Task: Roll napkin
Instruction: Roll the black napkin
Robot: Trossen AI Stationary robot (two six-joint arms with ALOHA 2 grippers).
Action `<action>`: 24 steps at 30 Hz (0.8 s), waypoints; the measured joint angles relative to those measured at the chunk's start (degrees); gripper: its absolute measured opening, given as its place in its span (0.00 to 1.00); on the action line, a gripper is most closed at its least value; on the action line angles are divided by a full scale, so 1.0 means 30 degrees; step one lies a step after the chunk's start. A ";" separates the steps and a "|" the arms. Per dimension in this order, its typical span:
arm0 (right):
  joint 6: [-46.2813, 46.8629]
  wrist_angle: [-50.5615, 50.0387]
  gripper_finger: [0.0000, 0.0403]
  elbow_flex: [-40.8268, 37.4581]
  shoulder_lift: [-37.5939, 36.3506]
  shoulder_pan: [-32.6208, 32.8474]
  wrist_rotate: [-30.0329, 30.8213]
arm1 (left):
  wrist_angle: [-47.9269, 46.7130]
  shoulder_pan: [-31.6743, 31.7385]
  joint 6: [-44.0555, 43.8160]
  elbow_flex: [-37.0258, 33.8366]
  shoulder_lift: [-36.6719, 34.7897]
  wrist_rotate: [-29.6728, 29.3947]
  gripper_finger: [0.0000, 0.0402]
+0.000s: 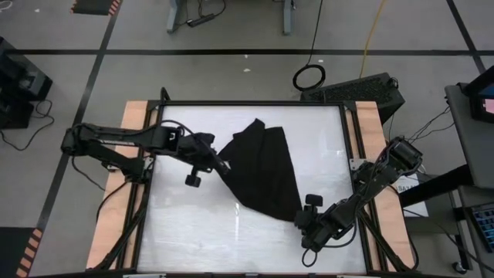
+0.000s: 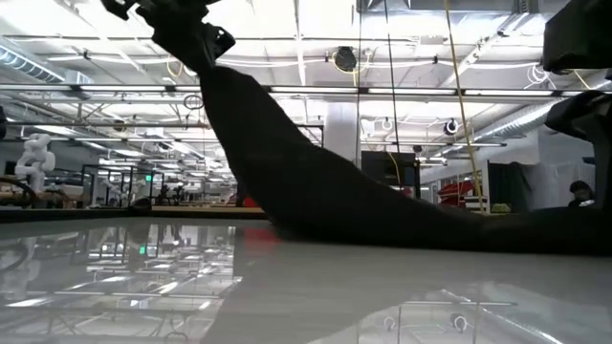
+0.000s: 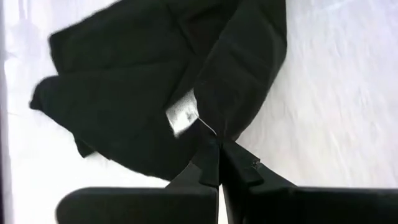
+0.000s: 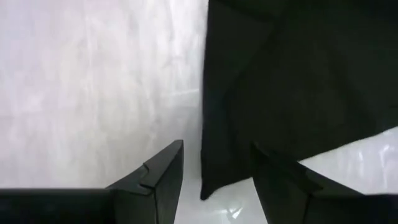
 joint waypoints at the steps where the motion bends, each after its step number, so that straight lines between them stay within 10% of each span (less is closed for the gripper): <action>1: 0.0001 0.0187 0.43 -0.0022 0.0001 0.0001 0.0005 | 0.0010 -0.0126 -0.0015 0.0004 0.0030 -0.0091 0.00; 15: -0.0794 0.0409 0.12 -0.0036 0.0866 -0.0065 -0.0365 | -0.0675 -0.1339 -0.0161 0.0012 -0.0071 -0.1840 0.00; 24: -0.2997 -0.7914 0.01 0.5292 -0.1006 -0.0160 0.2318 | -0.3661 -0.2168 0.0559 0.4002 -0.0246 -0.5621 0.00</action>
